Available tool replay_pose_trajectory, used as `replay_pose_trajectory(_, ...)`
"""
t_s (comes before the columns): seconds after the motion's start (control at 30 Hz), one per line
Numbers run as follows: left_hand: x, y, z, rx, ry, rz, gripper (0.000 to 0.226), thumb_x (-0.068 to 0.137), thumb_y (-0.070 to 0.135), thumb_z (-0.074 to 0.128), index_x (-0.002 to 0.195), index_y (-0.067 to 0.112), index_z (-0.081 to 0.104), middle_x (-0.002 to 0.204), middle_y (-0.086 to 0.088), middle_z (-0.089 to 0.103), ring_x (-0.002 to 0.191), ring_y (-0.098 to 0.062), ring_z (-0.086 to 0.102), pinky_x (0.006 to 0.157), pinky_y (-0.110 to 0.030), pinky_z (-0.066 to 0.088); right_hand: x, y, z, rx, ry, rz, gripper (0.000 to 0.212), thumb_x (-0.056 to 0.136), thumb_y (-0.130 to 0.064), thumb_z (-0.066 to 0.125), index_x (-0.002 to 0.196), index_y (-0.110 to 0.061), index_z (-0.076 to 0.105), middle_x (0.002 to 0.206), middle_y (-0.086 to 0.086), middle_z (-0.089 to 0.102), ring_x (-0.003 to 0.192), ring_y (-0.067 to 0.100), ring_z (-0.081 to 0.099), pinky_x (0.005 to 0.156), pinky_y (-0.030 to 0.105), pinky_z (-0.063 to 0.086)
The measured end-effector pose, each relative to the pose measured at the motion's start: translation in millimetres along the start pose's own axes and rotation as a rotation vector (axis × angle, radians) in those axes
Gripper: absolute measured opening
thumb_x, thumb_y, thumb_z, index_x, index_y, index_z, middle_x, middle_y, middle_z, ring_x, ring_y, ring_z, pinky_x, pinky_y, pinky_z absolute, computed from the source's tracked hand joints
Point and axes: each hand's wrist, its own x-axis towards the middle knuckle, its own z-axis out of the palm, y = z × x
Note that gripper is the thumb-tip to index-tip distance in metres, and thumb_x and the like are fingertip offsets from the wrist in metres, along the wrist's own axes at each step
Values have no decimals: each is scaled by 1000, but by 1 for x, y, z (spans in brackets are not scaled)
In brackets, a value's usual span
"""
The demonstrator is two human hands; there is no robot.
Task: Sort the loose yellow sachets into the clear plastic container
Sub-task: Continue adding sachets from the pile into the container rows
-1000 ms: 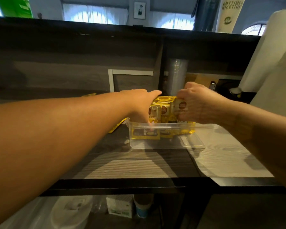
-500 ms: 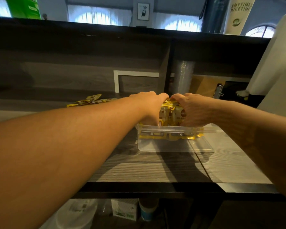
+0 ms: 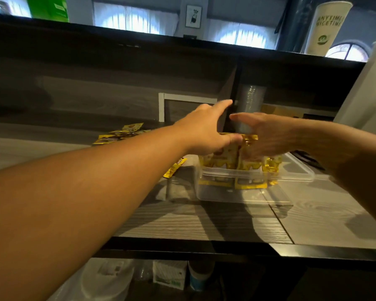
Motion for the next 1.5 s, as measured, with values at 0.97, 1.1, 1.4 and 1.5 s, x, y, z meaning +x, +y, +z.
replay_pose_trajectory(0.97, -102, -183, -25, 264, 52, -419, 36, 86, 57, 63, 117, 40, 62, 126, 5, 61, 113, -19, 57, 91, -43, 53, 67, -204, 107, 243, 8, 177, 38, 97, -35, 50, 134, -31, 53, 139, 4, 52, 126, 30, 46, 102, 50, 44)
replay_pose_trajectory(1.1, -99, -183, -27, 194, 132, -404, 23, 91, 52, 59, 102, 36, 69, 111, 7, 68, 101, -15, 60, 84, -38, 54, 61, -201, 101, 183, 145, 67, 19, 101, -22, 48, 116, -23, 61, 116, 3, 61, 115, 26, 55, 94, 41, 49)
replay_pose_trajectory(1.4, -99, -186, -23, 114, 174, -329, 28, 99, 49, 45, 91, 32, 64, 85, 10, 62, 79, -8, 55, 63, -31, 43, 36, -208, 76, 1849, 406, 374, 40, 99, -52, 39, 98, -21, 64, 100, 7, 71, 89, 25, 71, 80, 47, 60)
replay_pose_trajectory(1.5, -97, -188, -18, 194, 186, -234, 26, 102, 43, 39, 89, 31, 57, 87, 7, 60, 81, -13, 55, 67, -34, 44, 32, -209, 74, 1854, 328, 328, 12, 96, -25, 58, 107, -20, 60, 100, 7, 71, 86, 24, 72, 83, 48, 59)
